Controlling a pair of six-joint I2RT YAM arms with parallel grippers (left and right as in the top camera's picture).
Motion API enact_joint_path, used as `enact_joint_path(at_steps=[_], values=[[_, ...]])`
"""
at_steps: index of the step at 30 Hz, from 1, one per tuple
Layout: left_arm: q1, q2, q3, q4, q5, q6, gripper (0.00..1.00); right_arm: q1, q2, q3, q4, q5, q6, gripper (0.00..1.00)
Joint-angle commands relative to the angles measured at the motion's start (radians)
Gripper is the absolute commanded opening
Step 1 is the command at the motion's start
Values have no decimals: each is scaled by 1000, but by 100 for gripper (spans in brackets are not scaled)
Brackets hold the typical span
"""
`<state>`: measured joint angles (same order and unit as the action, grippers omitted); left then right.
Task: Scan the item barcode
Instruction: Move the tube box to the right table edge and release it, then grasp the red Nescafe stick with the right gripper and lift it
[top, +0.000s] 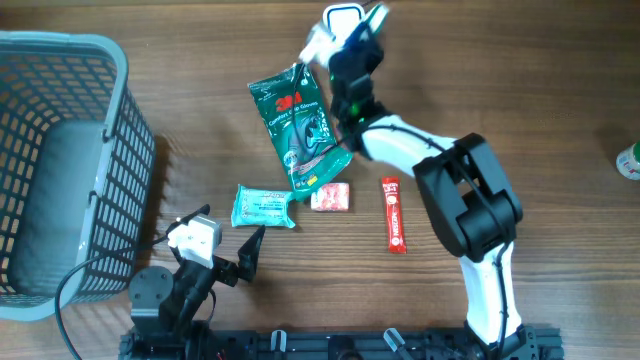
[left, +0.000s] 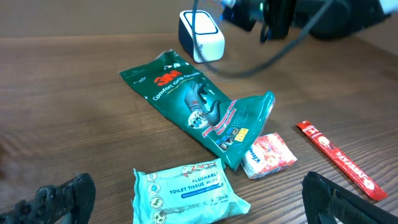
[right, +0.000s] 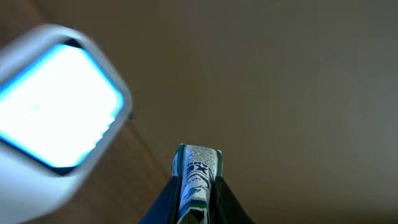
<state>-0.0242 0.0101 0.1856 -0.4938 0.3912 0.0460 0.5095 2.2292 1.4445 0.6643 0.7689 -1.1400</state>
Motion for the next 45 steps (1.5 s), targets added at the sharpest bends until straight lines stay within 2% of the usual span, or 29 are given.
enact_joint_path(at_steps=[1,4,7,9,12,15,16,19,21,22,23,24,25,29,33,41,45], values=[[3,-3,-10,2,12,-9,100,-156,7,79,10,200,-13,8],[3,-3,-10,2,12,-9,100,-331,7,79,-156,236,48,11],[3,-3,-10,2,12,-9,100,-494,7,79,-440,224,279,12],[3,-3,-10,2,12,-9,100,-617,7,79,-644,140,420,13],[3,-3,-10,2,12,-9,100,-759,8,79,-781,42,546,13],[3,-3,-10,2,12,-9,100,-874,8,69,-819,-8,597,14],[3,-3,-10,2,12,-10,100,-914,8,68,-840,-34,624,16],[3,-3,-10,2,12,-9,100,-963,7,71,-852,-64,726,41],[3,-3,-10,2,12,-9,100,-961,4,95,-891,-117,816,59],[3,-3,-10,2,12,-9,100,-944,-3,143,-982,-252,865,76],[3,-3,-10,2,12,-9,100,-929,-6,193,-1050,-351,916,88],[3,-3,-10,2,12,-9,100,-916,-6,241,-1107,-435,959,97],[3,-3,-10,2,12,-9,100,-891,-6,334,-1209,-589,1018,100],[3,-3,-10,2,12,-9,100,-807,-14,555,-1454,-960,1177,100],[3,-3,-10,2,12,-9,100,-664,-37,580,-1667,-1250,1290,100],[3,-3,-10,2,12,-9,100,-369,-44,465,-2014,-1162,1297,100],[3,-3,-10,2,12,-10,100,-278,-128,465,-2157,-1103,1298,100]])
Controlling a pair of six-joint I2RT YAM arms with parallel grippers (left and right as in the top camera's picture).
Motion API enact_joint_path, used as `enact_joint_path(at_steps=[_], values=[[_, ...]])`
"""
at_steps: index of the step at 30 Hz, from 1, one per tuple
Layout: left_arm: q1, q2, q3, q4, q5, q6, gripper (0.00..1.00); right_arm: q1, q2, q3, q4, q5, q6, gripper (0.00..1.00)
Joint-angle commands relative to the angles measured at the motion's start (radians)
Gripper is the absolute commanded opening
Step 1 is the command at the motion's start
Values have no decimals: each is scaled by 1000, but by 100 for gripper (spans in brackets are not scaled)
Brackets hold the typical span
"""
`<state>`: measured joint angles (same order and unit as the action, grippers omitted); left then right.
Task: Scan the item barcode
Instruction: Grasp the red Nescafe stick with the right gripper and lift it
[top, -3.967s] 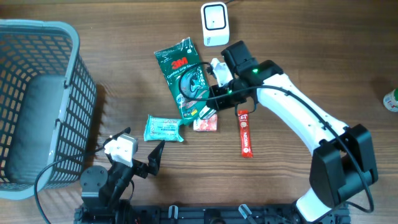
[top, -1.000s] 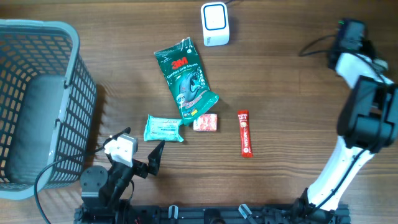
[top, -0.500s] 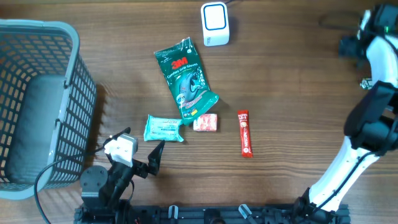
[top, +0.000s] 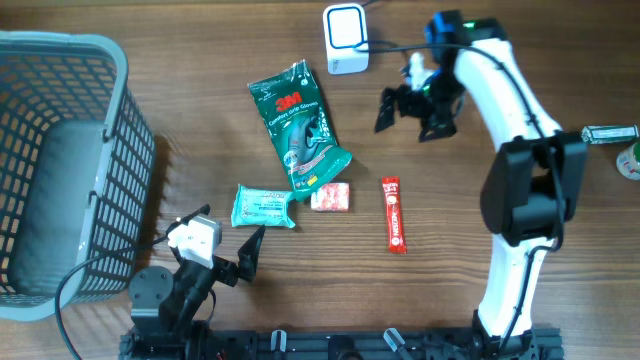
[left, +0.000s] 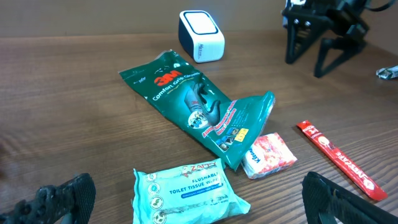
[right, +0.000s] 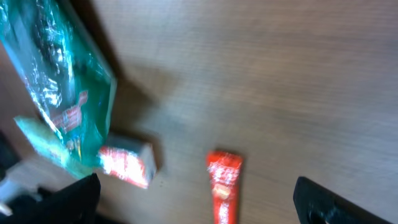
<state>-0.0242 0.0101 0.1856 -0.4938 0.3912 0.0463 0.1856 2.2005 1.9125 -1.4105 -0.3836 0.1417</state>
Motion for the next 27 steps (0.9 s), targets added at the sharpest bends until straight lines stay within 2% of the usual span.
enact_joint_path(at_steps=[1,4,8,10,13,16,17,23,27], values=[[3,-3,-10,2,12,-10,100,62,-142,-3,-130,76,17,100],[3,-3,-10,2,12,-10,100,111,-291,-22,-198,147,21,100],[3,-3,-10,2,12,-10,100,217,-609,-229,-105,312,196,100],[3,-3,-10,2,12,-10,100,280,-772,-446,87,376,267,100],[3,-3,-10,2,12,-10,100,333,-913,-829,423,376,309,100],[3,-3,-10,2,12,-10,100,334,-889,-1056,663,345,340,100],[3,-3,-10,2,12,-10,100,334,-861,-1086,697,346,364,98],[3,-3,-10,2,12,-10,100,334,-682,-1094,768,362,382,85],[3,-3,-10,2,12,-10,100,334,-523,-1094,805,377,382,70]])
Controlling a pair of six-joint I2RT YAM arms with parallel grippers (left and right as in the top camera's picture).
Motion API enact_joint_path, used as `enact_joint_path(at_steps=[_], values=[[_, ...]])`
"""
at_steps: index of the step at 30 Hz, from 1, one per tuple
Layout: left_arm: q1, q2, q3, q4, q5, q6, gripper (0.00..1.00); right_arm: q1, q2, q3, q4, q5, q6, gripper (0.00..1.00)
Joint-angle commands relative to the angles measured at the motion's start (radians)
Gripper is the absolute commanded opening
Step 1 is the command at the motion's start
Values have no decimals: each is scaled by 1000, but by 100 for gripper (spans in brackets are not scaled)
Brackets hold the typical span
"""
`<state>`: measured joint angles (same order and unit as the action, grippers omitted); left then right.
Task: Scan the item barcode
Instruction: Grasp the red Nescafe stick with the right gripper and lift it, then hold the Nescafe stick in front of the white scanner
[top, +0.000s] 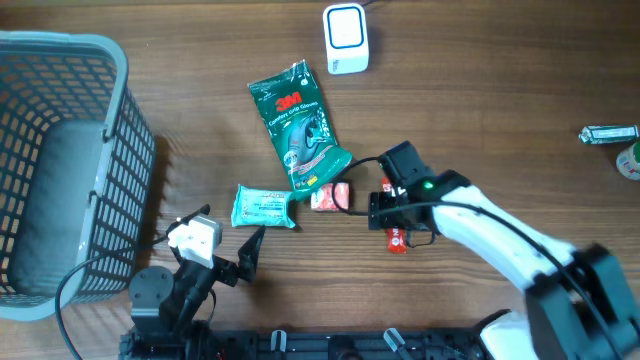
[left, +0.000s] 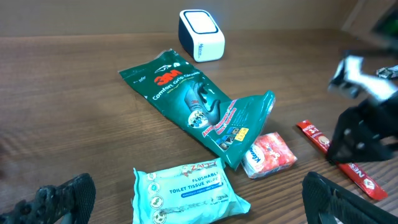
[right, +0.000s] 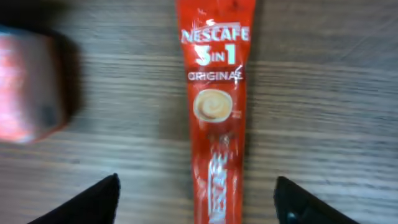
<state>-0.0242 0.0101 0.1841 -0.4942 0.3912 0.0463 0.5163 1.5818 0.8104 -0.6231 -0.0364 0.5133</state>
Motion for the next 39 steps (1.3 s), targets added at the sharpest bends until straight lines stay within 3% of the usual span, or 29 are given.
enact_joint_path(at_steps=[1,2,3,7,8,13,17,18,19,21,26,31,34,37,39], values=[[3,-3,-8,2,12,-10,100,3,131,8,31,29,10,64],[3,-3,-8,2,12,-10,100,3,164,8,40,29,11,47],[3,-3,-8,2,12,-10,100,3,179,8,42,29,14,38],[3,-3,-8,2,12,-10,100,3,185,33,37,1,56,8],[3,-3,-8,2,12,-10,100,1,175,56,31,-43,56,5],[3,-3,-8,2,12,-10,100,-34,56,196,-61,-373,-16,5],[3,-3,-8,2,12,-10,100,-138,-64,207,-105,-686,-43,4],[3,-3,-8,2,12,-10,100,-170,-77,207,-125,-790,-43,4],[3,-3,-8,2,12,-10,100,-225,-83,207,-141,-1067,-33,5],[3,-3,-8,2,12,-10,100,-250,-83,207,-142,-1206,93,4],[3,-3,-8,2,12,-10,100,-257,-83,207,-103,-1301,687,4],[3,-3,-8,2,12,-10,100,-257,-82,207,-57,-1287,967,4],[3,-3,-8,2,12,-10,100,-255,-82,207,217,-1224,996,4],[3,-3,-8,2,12,-10,100,-237,-82,207,666,-1195,972,4],[3,-3,-8,2,12,-10,100,-228,-82,207,879,-1196,972,4]])
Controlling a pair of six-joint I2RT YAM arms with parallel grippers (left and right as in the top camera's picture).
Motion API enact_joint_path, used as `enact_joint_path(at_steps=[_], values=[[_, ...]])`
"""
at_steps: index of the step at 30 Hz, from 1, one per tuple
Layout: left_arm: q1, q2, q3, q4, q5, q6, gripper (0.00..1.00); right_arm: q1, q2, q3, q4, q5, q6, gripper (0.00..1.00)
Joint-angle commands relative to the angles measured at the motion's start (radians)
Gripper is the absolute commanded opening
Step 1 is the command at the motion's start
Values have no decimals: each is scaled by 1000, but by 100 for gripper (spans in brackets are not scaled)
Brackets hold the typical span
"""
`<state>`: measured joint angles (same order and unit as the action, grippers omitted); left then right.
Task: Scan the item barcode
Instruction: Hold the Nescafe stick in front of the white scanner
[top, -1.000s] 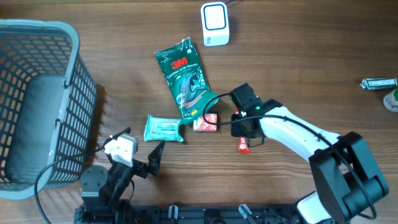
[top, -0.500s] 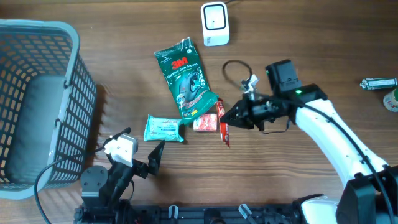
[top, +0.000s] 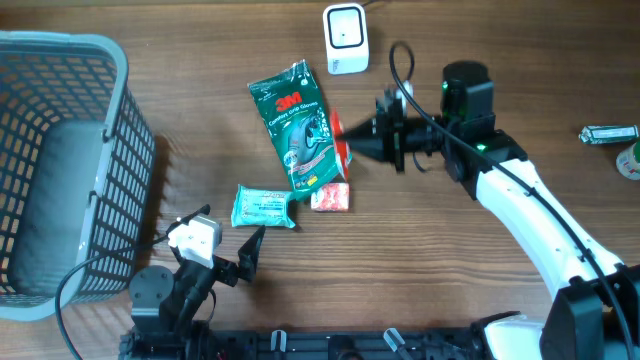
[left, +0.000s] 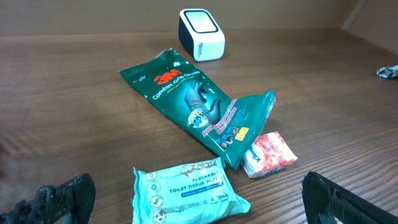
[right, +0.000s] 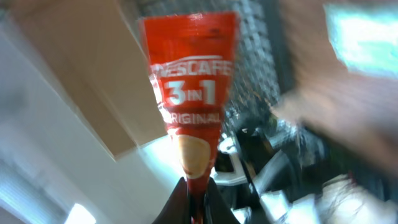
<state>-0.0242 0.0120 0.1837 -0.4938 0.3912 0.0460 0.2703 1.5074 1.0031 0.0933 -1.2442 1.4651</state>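
Observation:
My right gripper (top: 362, 142) is shut on a red Nescafe 3-in-1 sachet (right: 192, 118), held off the table, pointing left. The sachet's tip (top: 335, 126) shows over the green 3M glove pack (top: 298, 118). In the right wrist view the sachet stands up from the shut right gripper (right: 198, 194). The white barcode scanner (top: 346, 38) stands at the back of the table, up and left of that gripper. My left gripper (left: 186, 202) rests open at the front, with a teal tissue pack (left: 188, 193) lying between its fingers.
A grey basket (top: 60, 170) fills the left side. A small red-and-white tissue packet (top: 331, 196) lies by the glove pack's lower end. A small wrapped item (top: 608, 133) lies near the right edge, by a green-and-white object (top: 630, 161).
The right gripper stood open over the red sachet on the table; now it is shut on the sachet, lifted and further back, pointing left. The sachet's spot on the table is bare.
The right gripper held a small green-and-white item by the scanner. Then it was open to the right of the scanner, with that item lying at the far right. Then it was open over the red sachet. Now it holds the sachet up near the glove pack.

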Motion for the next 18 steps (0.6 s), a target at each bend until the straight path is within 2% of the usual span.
enact_joint_path(at_steps=[1,4,7,11,13,15,18], values=[[3,-5,-8,2,12,-9,100,26,-8,14,314,13,18,4],[3,-5,-8,2,12,-10,100,44,-8,14,550,32,-45,4],[3,-5,-8,2,12,-9,100,59,-8,14,663,22,-151,4],[3,-5,-8,2,12,-9,100,60,-8,14,844,-114,-373,4],[3,-5,-8,2,12,-9,100,60,-8,14,911,-203,-510,4],[3,-5,-8,2,12,-9,100,60,-8,12,914,-278,-771,4],[3,-5,-8,2,12,-10,100,60,-8,11,911,-291,-1125,4]])
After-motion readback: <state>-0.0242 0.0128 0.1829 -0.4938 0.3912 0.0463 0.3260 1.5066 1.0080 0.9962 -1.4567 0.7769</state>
